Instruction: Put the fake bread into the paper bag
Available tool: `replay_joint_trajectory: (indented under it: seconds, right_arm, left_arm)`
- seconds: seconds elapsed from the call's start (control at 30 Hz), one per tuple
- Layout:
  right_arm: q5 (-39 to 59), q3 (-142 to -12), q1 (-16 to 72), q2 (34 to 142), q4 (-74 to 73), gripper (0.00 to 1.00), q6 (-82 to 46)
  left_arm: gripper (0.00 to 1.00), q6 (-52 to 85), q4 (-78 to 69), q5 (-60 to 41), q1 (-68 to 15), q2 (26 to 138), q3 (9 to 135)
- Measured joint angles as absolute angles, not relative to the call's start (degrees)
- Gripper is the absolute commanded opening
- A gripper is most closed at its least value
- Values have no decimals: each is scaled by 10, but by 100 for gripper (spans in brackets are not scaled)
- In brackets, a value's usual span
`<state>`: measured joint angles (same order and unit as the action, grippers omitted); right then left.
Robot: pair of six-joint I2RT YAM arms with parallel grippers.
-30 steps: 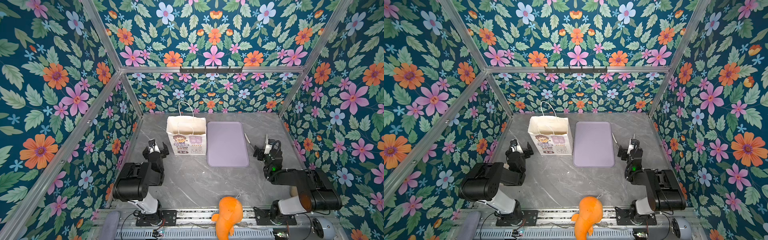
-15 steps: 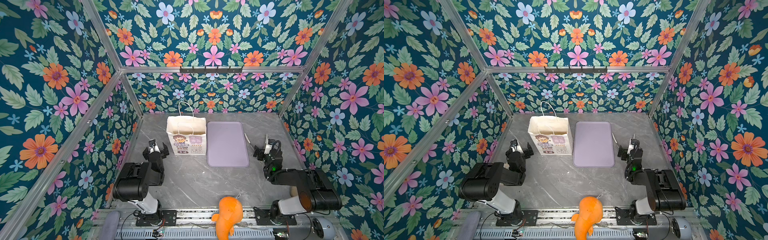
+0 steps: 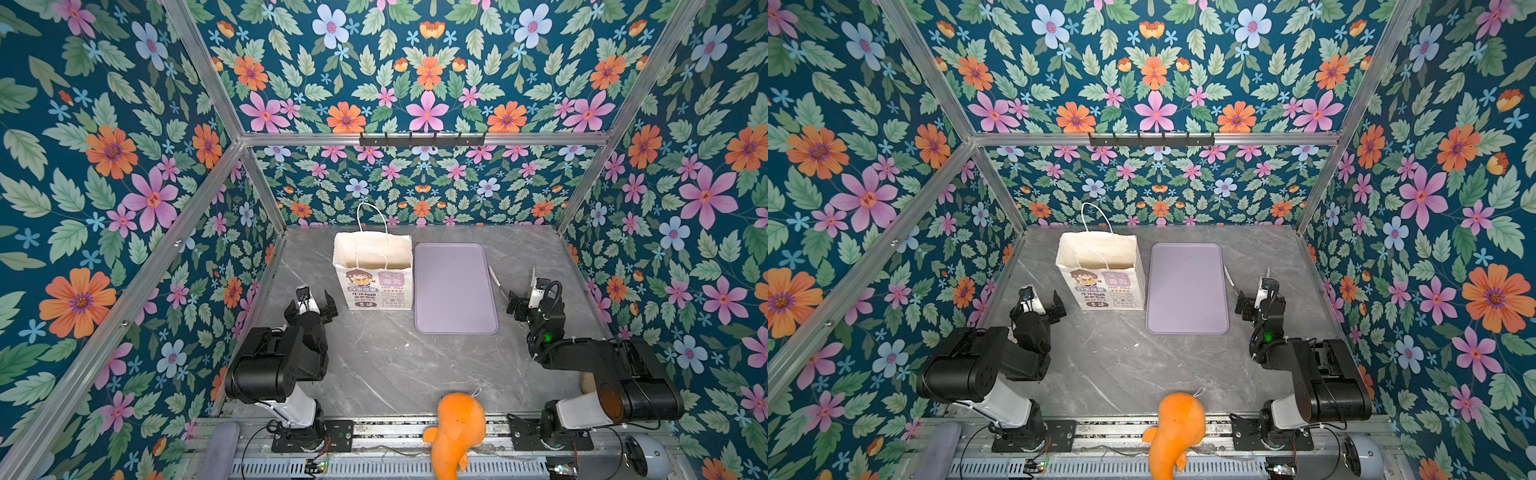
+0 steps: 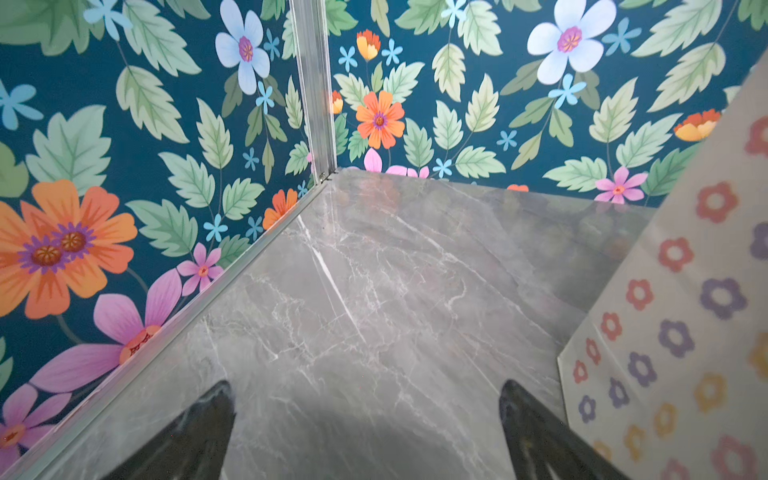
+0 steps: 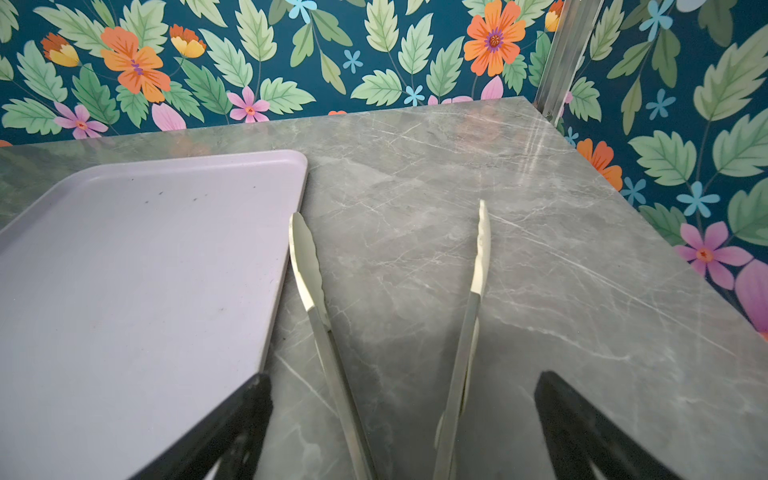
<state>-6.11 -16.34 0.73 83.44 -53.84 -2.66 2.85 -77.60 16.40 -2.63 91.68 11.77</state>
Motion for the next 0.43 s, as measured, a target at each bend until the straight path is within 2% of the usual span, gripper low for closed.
replay_joint_trajectory:
  seconds: [0.43]
  right_arm:
    - [-61, -163, 8, 834, -538, 99, -27]
  left_arm:
    - [100, 28, -719, 156, -26, 919, 155]
